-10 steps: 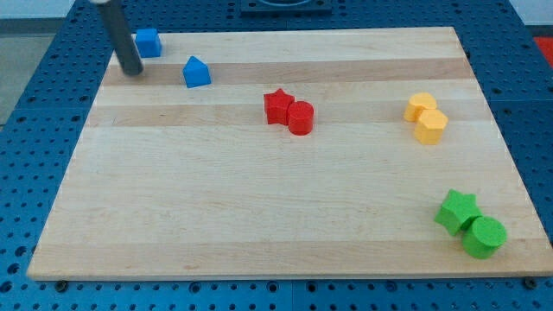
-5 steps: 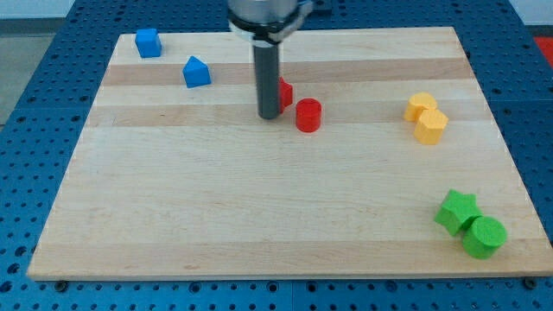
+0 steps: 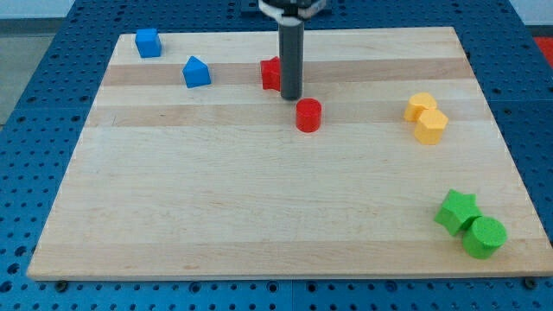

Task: Separate the red star from the red circle

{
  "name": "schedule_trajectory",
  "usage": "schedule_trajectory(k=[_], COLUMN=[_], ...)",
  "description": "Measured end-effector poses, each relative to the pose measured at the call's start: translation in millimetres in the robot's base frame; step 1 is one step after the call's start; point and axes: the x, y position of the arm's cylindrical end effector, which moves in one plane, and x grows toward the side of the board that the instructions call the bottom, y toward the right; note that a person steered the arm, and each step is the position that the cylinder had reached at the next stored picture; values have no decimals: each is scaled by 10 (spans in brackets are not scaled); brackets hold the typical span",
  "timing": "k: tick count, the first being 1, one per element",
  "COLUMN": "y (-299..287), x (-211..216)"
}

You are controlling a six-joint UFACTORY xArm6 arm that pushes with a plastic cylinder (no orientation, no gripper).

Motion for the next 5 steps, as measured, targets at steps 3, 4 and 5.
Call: schedule_trajectory(k=[3, 4, 5], y=[-242, -167, -189], x=[-533, -801, -1035])
